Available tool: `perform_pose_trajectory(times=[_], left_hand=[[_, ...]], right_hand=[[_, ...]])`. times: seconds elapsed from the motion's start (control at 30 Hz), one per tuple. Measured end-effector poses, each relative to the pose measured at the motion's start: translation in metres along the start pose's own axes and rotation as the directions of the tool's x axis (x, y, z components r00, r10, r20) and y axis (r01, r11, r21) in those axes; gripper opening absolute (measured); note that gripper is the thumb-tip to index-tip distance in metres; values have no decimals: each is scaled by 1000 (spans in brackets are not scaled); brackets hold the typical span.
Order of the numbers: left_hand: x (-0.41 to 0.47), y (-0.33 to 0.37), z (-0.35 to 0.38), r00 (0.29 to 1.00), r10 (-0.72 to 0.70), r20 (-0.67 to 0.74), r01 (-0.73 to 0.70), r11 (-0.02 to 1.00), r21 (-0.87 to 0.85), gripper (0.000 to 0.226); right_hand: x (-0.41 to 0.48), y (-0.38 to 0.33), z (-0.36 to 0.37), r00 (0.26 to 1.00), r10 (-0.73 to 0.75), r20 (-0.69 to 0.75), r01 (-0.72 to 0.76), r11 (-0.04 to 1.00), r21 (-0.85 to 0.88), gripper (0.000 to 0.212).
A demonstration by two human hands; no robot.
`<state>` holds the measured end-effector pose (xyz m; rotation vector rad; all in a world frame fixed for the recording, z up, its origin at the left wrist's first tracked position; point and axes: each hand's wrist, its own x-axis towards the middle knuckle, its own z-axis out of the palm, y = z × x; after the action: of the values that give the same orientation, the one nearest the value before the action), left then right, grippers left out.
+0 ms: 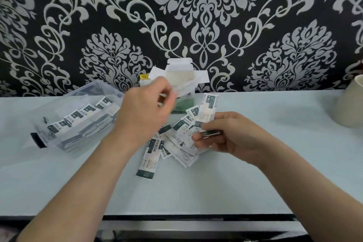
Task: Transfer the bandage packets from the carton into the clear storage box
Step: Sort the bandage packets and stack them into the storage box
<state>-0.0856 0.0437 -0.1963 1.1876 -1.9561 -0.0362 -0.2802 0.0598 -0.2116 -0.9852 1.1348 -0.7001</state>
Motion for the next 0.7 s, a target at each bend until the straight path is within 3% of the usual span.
perform_pose_trajectory(times=[0.07,0.13,0.23,0.33,0.4,0.43,0.5,0.57,0.6,0.63,0.7], left_hand=[[-9,10,10,976,209,57,-215,965,149,11],[-18,19,22,941,295,166,-330,911,249,6],[-26,23,29,934,275,226,-332,902,277,18],[-28,21,28,925,285,252,-345,907,240,17],[-28,22,27,898,297,325,-370,909,190,6],[-28,22,26,899,268,346,-336,929,153,6],[-24,24,18,954,54,295,-49,998,-25,17],[-16,19,10,978,-174,119,196,959,-207,16],[-12,14,5,957,-272,97,288,925,-248,26],[-9,7,1,921,-353,165,389,865,-317,33],[-4,1,-5,809,-394,436,581,644,-497,33]], right_hand=[[2,3,7,999,-18,33,14,993,116,20],[3,4,8,999,-32,43,27,992,124,24],[4,6,7,998,-26,53,18,990,139,24],[4,6,6,994,-23,111,-7,965,264,30],[5,6,6,996,-72,54,55,964,260,23],[6,7,6,995,-98,13,93,972,214,23],[6,8,5,992,-125,11,123,985,123,24],[4,7,2,985,-111,129,99,991,94,25],[2,5,1,972,-90,217,71,993,95,27],[0,4,0,952,-69,300,43,995,92,29],[-3,3,2,908,-29,419,3,998,62,31]])
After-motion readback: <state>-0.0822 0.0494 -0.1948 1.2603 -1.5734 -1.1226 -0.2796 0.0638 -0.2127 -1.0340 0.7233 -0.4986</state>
